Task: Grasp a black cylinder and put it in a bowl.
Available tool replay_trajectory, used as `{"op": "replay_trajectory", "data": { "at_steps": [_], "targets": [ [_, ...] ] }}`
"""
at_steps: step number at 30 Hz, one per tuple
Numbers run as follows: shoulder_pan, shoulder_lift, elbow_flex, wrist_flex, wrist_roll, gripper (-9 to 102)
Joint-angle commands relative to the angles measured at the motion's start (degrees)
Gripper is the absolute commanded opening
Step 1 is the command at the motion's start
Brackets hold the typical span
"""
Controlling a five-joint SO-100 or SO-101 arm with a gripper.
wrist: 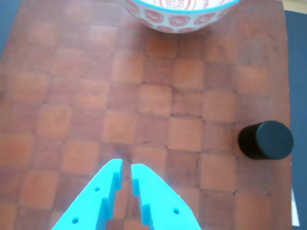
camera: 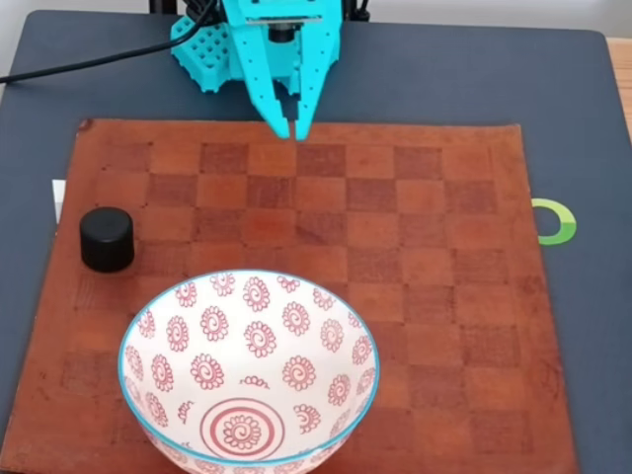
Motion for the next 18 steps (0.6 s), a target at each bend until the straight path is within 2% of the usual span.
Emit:
{"op": "replay_trajectory", "data": {
  "at_steps": [1, 10, 14, 18],
  "targets": [
    [0.53, -6.86, -7.38, -0.53, 0.0, 0],
    [0.62, -29.18, -23.29, 0.0, -0.26, 0],
    [4.13, -39.64, -29.09, 0.18, -5.36, 0],
    [8.53, -48.34, -35.16, 4.04, -9.67, 0]
  ]
}}
